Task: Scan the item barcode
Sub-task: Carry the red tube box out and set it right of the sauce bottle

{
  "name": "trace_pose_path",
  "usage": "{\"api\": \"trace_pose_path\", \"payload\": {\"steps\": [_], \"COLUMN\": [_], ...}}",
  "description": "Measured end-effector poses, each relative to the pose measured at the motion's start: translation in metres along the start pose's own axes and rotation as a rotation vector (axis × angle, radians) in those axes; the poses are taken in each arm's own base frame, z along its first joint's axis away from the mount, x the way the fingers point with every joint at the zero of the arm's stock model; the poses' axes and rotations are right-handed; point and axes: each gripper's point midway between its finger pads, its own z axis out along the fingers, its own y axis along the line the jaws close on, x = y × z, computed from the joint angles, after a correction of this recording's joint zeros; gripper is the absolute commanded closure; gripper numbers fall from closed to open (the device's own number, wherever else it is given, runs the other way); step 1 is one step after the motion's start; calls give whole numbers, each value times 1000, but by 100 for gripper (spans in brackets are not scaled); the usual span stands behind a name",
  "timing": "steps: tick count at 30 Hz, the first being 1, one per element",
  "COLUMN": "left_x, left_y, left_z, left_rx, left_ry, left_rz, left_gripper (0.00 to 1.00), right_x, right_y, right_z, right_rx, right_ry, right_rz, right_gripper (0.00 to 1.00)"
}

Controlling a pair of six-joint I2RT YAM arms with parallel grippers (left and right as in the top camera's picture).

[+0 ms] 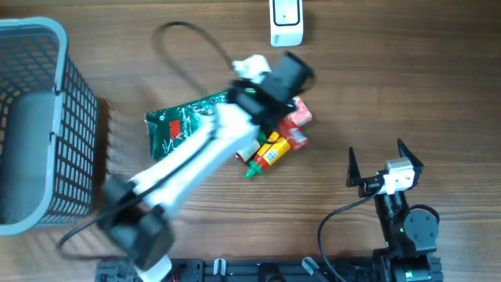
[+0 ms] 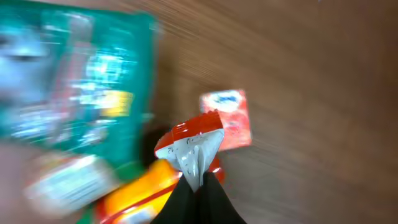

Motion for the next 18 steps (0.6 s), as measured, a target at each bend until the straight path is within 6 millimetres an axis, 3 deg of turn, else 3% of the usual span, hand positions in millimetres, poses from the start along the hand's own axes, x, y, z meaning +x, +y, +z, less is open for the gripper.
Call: {"api": "trace_pose_path", "payload": {"steps": [3,8,13,15,18], "left_x": [24,40,58,64,70], "left_y": [-34,-68,-75,-71,-63], "left_z": [49,73,77,83,91], "left_rx": [57,152,161,140,104], "left_ry": [4,-24,-8,4,23], "left_rz": [100,154,201,229,264], "left_gripper": [96,96,96,72,69], "right_x": [0,0,0,0,0], "right_y": [0,0,0,0,0], "right_z": [0,0,0,0,0], "right_rx": [0,0,0,0,0], "right_ry": [0,0,0,0,0], "right_rz": [0,0,0,0,0], "right_gripper": [0,0,0,0,0]}}
